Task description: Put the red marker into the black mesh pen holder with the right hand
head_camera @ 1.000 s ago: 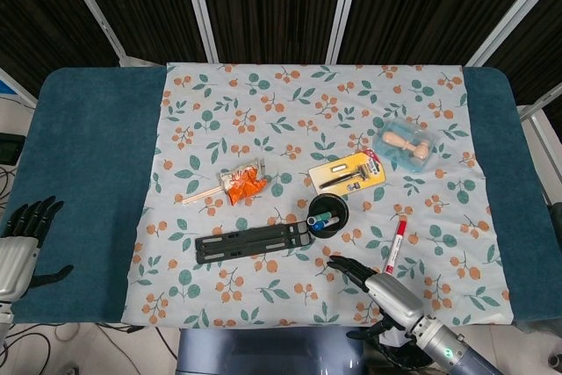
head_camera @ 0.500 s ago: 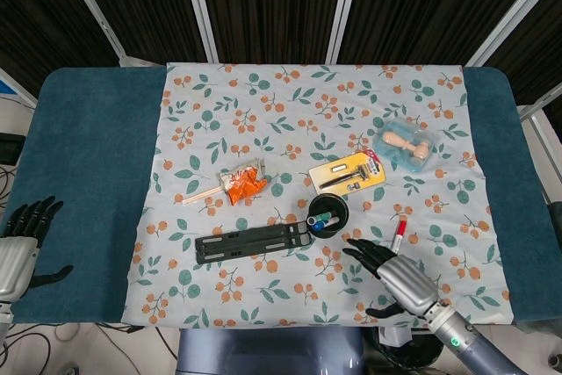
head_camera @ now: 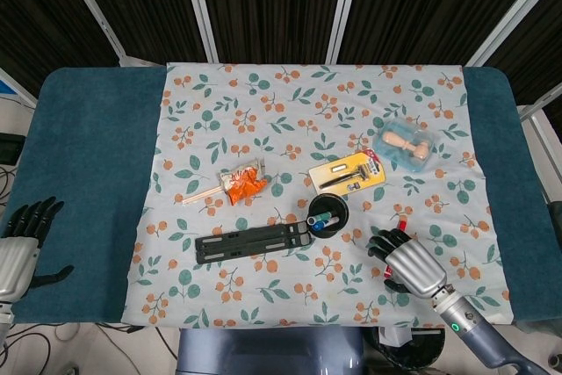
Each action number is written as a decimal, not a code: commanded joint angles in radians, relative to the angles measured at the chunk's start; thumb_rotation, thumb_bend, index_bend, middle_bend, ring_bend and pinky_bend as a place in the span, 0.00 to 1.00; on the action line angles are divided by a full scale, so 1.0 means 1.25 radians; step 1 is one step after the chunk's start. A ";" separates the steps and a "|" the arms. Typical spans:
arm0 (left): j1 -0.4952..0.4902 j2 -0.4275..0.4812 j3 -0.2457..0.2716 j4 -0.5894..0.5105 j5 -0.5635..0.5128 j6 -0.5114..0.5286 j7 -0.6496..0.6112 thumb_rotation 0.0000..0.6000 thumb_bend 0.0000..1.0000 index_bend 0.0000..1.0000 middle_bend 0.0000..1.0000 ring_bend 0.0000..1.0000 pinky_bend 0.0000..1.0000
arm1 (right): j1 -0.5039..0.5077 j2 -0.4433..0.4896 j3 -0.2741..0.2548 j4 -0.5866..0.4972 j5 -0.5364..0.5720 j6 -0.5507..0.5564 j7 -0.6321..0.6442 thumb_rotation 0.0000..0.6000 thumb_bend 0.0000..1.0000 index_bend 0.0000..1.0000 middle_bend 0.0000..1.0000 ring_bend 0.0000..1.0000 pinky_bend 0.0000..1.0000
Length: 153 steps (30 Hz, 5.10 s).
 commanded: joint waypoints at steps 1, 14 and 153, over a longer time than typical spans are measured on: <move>0.000 0.000 0.000 0.000 -0.001 0.000 0.000 1.00 0.02 0.00 0.00 0.00 0.00 | 0.009 -0.023 0.007 0.029 -0.002 -0.010 -0.024 1.00 0.27 0.44 0.31 0.24 0.28; -0.002 0.002 -0.002 -0.003 -0.009 -0.007 -0.001 1.00 0.02 0.00 0.00 0.00 0.00 | 0.020 -0.048 0.020 0.076 0.035 -0.036 -0.026 1.00 0.29 0.46 0.33 0.25 0.28; -0.015 0.021 -0.004 -0.025 -0.025 -0.040 -0.048 1.00 0.02 0.00 0.00 0.00 0.00 | 0.093 -0.300 0.335 -0.308 0.620 0.040 0.052 1.00 0.68 0.69 0.55 0.35 0.32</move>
